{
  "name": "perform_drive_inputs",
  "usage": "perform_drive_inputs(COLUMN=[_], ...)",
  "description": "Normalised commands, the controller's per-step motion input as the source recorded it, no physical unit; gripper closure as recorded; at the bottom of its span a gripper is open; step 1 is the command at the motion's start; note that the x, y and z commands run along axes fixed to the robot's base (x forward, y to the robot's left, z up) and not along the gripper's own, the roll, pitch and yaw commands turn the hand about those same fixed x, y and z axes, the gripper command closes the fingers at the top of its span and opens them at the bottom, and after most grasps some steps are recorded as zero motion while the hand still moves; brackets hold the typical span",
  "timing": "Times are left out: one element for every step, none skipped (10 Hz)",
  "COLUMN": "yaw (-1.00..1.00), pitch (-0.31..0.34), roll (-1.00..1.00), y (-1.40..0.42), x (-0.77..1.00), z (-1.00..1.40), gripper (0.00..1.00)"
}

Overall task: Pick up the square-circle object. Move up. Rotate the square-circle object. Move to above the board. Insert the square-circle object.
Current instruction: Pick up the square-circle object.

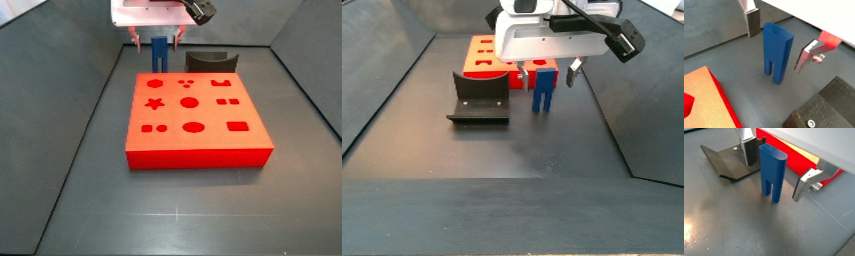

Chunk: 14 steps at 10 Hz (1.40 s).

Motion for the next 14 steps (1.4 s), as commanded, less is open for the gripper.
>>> perform_drive_inputs(yaw=[0.00, 0.00, 0.00, 0.00, 0.00, 0.00, 0.00, 0.00, 0.00, 0.00, 0.00, 0.00, 0.00, 0.00], pitch=[0.000, 0.000, 0.000, 0.000, 0.000, 0.000, 0.000, 0.000, 0.000, 0.000, 0.000, 0.000, 0.000, 0.000], roll=[0.00, 0.00, 0.00, 0.00, 0.00, 0.00, 0.00, 0.00, 0.00, 0.00, 0.00, 0.00, 0.00, 0.00], y=[-0.02, -0.07, -0.05, 0.00, 0.00, 0.00, 0.00, 0.00, 0.00, 0.00, 0.00, 0.00, 0.00, 0.00], x=[0.01, 0.00, 0.00, 0.00, 0.00, 0.00, 0.00, 0.00, 0.00, 0.00, 0.00, 0.00, 0.00, 0.00], z=[0.00, 0.00, 0.00, 0.00, 0.00, 0.00, 0.00, 0.00, 0.00, 0.00, 0.00, 0.00, 0.00, 0.00], gripper=[0.00, 0.00, 0.00, 0.00, 1.00, 1.00, 1.00, 1.00, 1.00, 1.00, 1.00, 1.00, 1.00, 1.00])
